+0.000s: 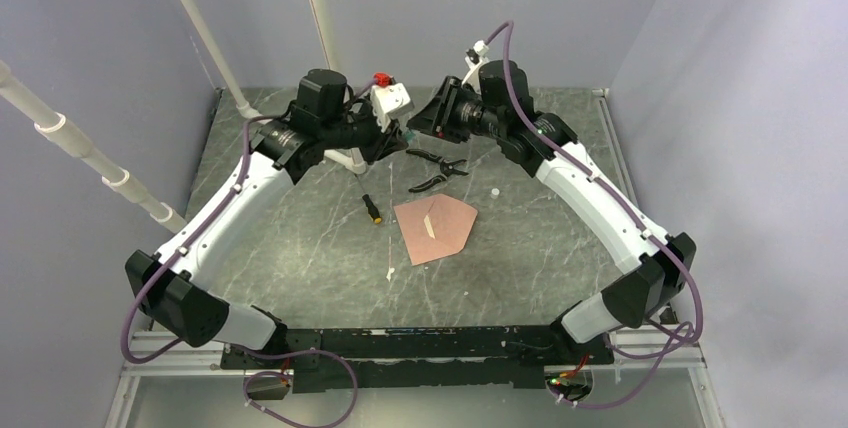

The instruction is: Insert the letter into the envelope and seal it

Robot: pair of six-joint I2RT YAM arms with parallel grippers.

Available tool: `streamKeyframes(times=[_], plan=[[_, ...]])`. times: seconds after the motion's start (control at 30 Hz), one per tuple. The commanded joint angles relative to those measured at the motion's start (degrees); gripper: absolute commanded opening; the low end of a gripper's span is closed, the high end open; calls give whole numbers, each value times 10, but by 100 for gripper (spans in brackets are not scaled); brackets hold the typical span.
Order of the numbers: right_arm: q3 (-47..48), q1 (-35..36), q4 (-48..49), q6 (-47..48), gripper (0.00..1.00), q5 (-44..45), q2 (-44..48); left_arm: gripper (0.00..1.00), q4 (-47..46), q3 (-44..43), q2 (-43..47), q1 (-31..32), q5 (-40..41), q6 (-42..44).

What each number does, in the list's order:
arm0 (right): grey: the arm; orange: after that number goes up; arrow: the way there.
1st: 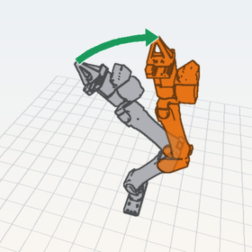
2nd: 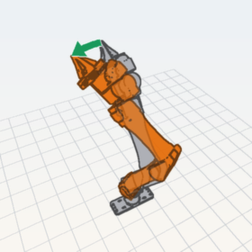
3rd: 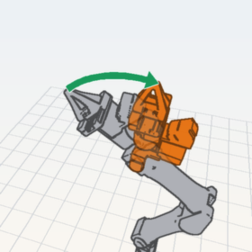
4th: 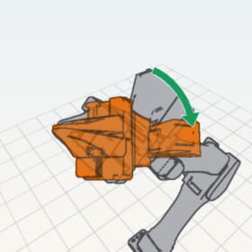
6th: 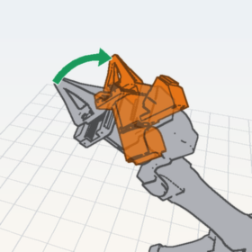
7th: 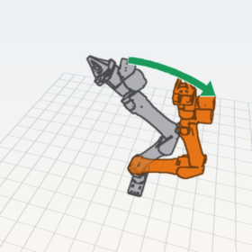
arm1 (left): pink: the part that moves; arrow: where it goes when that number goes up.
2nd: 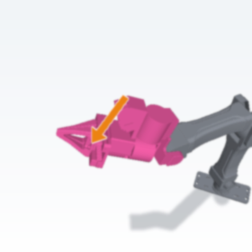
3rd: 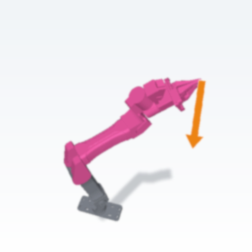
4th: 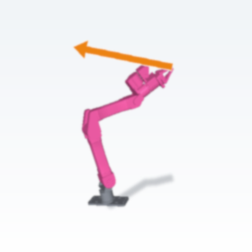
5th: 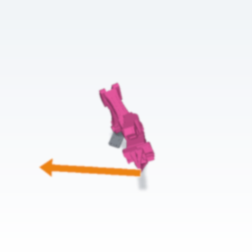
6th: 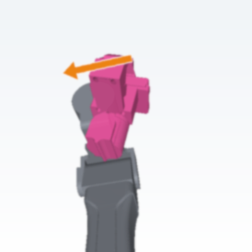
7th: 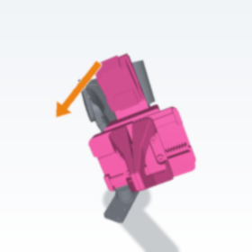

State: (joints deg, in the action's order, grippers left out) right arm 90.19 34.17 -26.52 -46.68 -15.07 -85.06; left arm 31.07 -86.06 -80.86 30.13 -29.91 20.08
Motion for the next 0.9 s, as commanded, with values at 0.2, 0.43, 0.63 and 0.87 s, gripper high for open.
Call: streamKeyframes(times=[0.2, 0.43, 0.63, 0.87], plan=[[10, -17, -3, 61, 71, -91, 16, 2, 1, -7, -8, -5, 11, -3], [8, -29, -27, 146, 63, -150, 13, 3, 55, -45, -20, -6, -75, 20], [-10, -47, 3, 131, 37, -164, 23, 3, 101, -74, -27, -6, -133, 36], [-2, -47, 6, 94, 2, -159, 5, 2, 84, -67, -21, -6, -109, 38]])
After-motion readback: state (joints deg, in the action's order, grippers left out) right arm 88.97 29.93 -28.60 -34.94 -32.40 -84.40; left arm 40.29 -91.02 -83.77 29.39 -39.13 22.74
